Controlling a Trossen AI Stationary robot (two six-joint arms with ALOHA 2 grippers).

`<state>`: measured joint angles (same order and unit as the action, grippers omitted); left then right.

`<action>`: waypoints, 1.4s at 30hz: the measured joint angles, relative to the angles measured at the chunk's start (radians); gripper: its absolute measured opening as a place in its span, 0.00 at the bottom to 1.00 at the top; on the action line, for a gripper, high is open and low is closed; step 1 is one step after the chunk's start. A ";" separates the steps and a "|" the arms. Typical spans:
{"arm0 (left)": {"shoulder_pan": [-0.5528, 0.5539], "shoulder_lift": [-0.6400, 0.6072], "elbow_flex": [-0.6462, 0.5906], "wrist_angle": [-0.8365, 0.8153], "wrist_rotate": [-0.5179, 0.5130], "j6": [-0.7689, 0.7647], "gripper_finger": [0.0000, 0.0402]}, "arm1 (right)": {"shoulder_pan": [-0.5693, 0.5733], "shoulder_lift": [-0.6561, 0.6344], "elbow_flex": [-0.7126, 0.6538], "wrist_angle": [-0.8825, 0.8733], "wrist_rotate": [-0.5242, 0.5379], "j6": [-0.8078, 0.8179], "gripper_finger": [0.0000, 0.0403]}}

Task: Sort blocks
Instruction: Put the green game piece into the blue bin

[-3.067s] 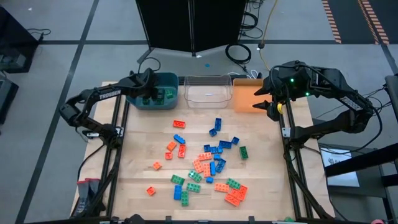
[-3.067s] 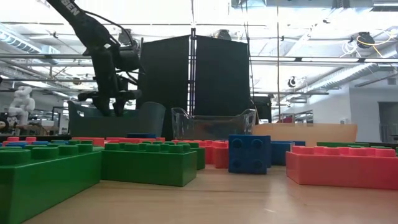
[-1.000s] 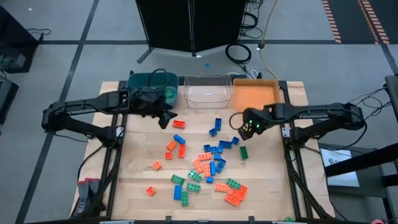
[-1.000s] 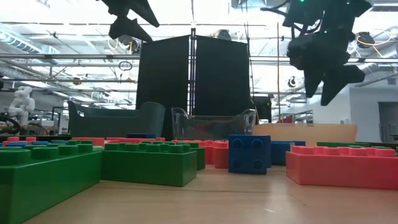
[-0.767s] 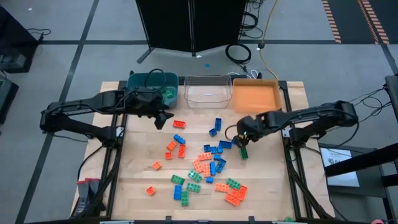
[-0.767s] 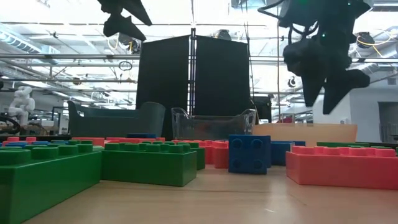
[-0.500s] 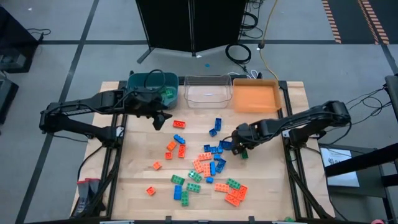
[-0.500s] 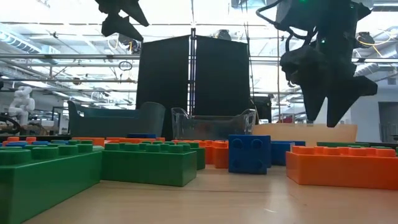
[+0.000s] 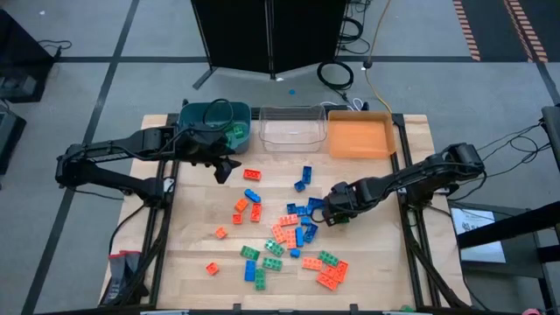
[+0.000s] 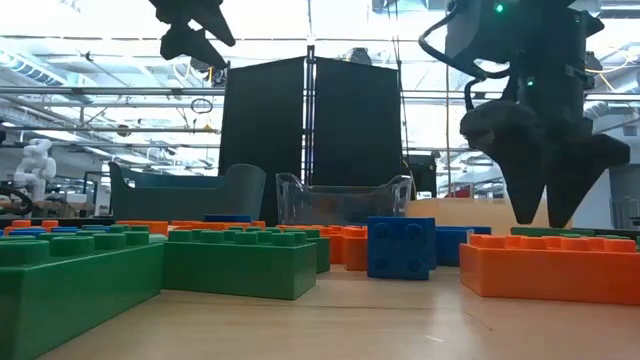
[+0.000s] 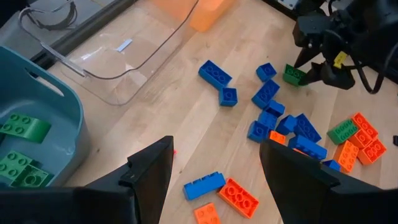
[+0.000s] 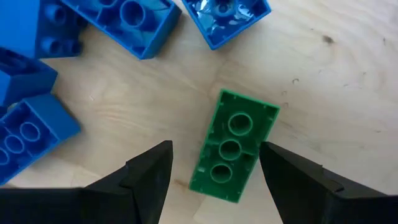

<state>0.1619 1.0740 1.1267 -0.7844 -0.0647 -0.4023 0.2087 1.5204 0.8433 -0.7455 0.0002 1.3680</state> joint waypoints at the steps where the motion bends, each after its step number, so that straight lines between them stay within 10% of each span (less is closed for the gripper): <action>1: 0.000 0.000 0.000 0.000 0.000 0.000 0.61 | 0.002 0.001 0.000 0.001 0.003 0.005 0.60; 25: 0.000 0.001 0.000 -0.011 0.000 -0.008 0.61 | 0.042 0.131 0.004 0.057 -0.006 0.008 0.58; 42: 0.000 0.001 0.000 -0.011 -0.017 -0.003 0.61 | 0.067 0.131 0.003 0.008 -0.018 -0.002 0.30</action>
<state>0.1619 1.0748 1.1267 -0.7956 -0.0816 -0.4057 0.2752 1.6515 0.8463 -0.7373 -0.0177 1.3663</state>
